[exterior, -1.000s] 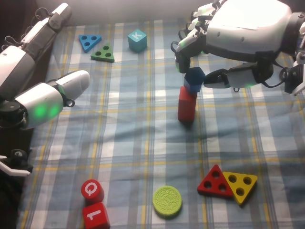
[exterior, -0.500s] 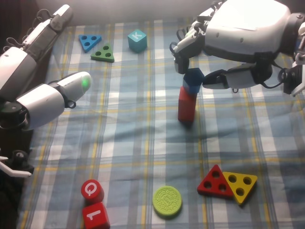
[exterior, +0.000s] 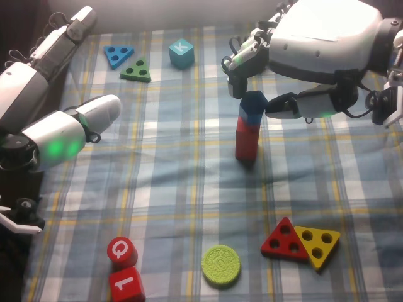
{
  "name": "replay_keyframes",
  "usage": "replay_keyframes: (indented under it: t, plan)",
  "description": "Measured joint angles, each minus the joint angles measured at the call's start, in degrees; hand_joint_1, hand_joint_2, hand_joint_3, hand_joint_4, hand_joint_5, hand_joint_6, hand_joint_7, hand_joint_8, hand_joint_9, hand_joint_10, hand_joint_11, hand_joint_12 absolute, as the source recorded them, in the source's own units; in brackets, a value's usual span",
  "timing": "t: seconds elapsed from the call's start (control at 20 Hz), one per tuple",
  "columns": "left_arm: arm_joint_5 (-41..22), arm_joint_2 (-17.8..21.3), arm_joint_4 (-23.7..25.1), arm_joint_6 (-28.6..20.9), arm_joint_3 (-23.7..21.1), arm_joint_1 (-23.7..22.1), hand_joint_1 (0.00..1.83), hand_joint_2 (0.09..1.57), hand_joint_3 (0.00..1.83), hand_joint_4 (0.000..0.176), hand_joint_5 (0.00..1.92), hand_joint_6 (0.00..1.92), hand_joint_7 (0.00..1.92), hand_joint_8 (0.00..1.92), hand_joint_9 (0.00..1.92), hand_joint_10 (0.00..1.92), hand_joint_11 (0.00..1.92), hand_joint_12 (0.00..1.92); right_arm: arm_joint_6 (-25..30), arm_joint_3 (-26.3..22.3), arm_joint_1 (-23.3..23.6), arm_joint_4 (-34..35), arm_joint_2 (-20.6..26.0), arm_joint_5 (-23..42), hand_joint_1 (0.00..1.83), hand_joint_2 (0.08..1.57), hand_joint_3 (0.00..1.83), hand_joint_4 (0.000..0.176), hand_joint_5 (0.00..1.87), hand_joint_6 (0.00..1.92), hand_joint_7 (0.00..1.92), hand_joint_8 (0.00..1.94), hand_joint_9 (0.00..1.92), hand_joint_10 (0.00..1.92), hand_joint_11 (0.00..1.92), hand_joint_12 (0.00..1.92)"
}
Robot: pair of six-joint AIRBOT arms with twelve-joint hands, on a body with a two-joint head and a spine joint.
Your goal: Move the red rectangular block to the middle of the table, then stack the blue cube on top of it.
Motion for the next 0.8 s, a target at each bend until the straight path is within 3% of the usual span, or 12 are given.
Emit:
replay_keyframes:
  t: [0.15, 0.2, 0.3, 0.35, 0.4, 0.45, 0.55, 0.65, 0.7, 0.8]
  plan:
    - [0.0, 0.0, 0.0, 0.0, 0.0, 0.0, 0.73, 1.34, 0.00, 0.053, 0.05, 0.00, 0.00, 0.00, 0.00, 0.00, 0.00, 0.00, 0.0, 0.0, 0.0, 0.0, 0.0, 0.0, 1.20, 1.25, 0.00, 0.000, 0.83, 1.03, 0.67, 1.73, 0.66, 1.92, 0.79, 1.92]
    - [0.0, 0.0, 0.0, 0.0, 0.0, 0.0, 0.73, 1.34, 0.00, 0.051, 0.05, 0.00, 0.00, 0.00, 0.00, 0.00, 0.00, 0.00, 0.0, -0.1, 0.0, 0.0, 0.0, 0.0, 1.19, 1.23, 0.00, 0.000, 0.86, 1.07, 0.69, 1.61, 0.58, 1.79, 0.65, 1.92]
    - [0.0, 0.0, 0.0, 0.0, 0.0, 0.0, 0.74, 1.34, 0.00, 0.048, 0.05, 0.00, 0.00, 0.00, 0.00, 0.00, 0.00, 0.00, 0.0, -0.2, 0.0, 0.0, 0.2, 0.1, 1.20, 1.22, 0.00, 0.000, 0.85, 1.05, 0.75, 1.57, 0.64, 1.75, 0.69, 1.92]
    - [0.0, 0.0, 0.0, 0.0, 0.0, 0.0, 0.74, 1.34, 0.00, 0.042, 0.05, 0.00, 0.00, 0.00, 0.00, 0.00, 0.00, 0.00, 0.0, -0.2, 0.0, 0.0, 0.3, 0.0, 1.19, 1.25, 0.01, 0.000, 0.81, 1.07, 0.66, 1.73, 0.59, 1.91, 0.72, 1.92]
    - [0.0, 0.0, 0.0, -0.1, 0.0, 0.0, 0.74, 1.34, 0.00, 0.042, 0.05, 0.00, 0.00, 0.00, 0.00, 0.00, 0.00, 0.00, 0.0, -0.3, 0.0, 0.0, 0.3, 0.0, 1.19, 1.25, 0.01, 0.000, 0.81, 1.07, 0.66, 1.73, 0.59, 1.91, 0.72, 1.92]
    - [0.0, 0.0, 0.0, -0.1, 0.0, 0.0, 0.72, 1.34, 0.00, 0.053, 0.05, 0.00, 0.00, 0.00, 0.00, 0.00, 0.00, 0.00, 0.0, -0.3, 0.0, 0.0, 0.4, 0.0, 1.19, 1.26, 0.00, 0.000, 0.80, 1.09, 0.66, 1.73, 0.57, 1.92, 0.70, 1.92]
    - [0.0, 0.0, 0.0, -0.2, 0.0, 0.0, 0.73, 1.34, 0.00, 0.043, 0.05, 0.00, 0.00, 0.00, 0.00, 0.00, 0.00, 0.00, 0.0, -0.3, 0.0, 0.0, 0.4, 0.0, 1.19, 1.26, 0.00, 0.000, 0.81, 1.10, 0.65, 1.73, 0.54, 1.92, 0.67, 1.92]
    - [0.0, 0.0, 0.0, -0.2, 0.0, 0.0, 0.74, 1.33, 0.00, 0.043, 0.05, 0.00, 0.00, 0.00, 0.00, 0.00, 0.00, 0.00, 0.0, -0.3, 0.0, 0.0, 0.4, 0.0, 1.19, 1.23, 0.00, 0.000, 0.85, 1.09, 0.72, 1.58, 0.61, 1.74, 0.62, 1.92]
    - [0.0, 0.0, 0.0, -0.2, 0.0, 0.0, 0.73, 1.33, 0.00, 0.045, 0.05, 0.00, 0.00, 0.00, 0.00, 0.00, 0.00, 0.00, 0.0, -0.3, 0.0, 0.0, 0.4, 0.0, 1.20, 1.23, 0.00, 0.000, 0.83, 1.04, 0.72, 1.65, 0.67, 1.85, 0.74, 1.92]
    - [0.0, 0.0, 0.0, -0.2, 0.0, 0.0, 0.71, 1.34, 0.00, 0.047, 0.05, 0.00, 0.00, 0.00, 0.00, 0.00, 0.00, 0.00, 0.0, -0.3, 0.0, 0.0, 0.4, 0.0, 1.20, 1.24, 0.00, 0.000, 0.84, 1.04, 0.69, 1.69, 0.64, 1.91, 0.77, 1.92]
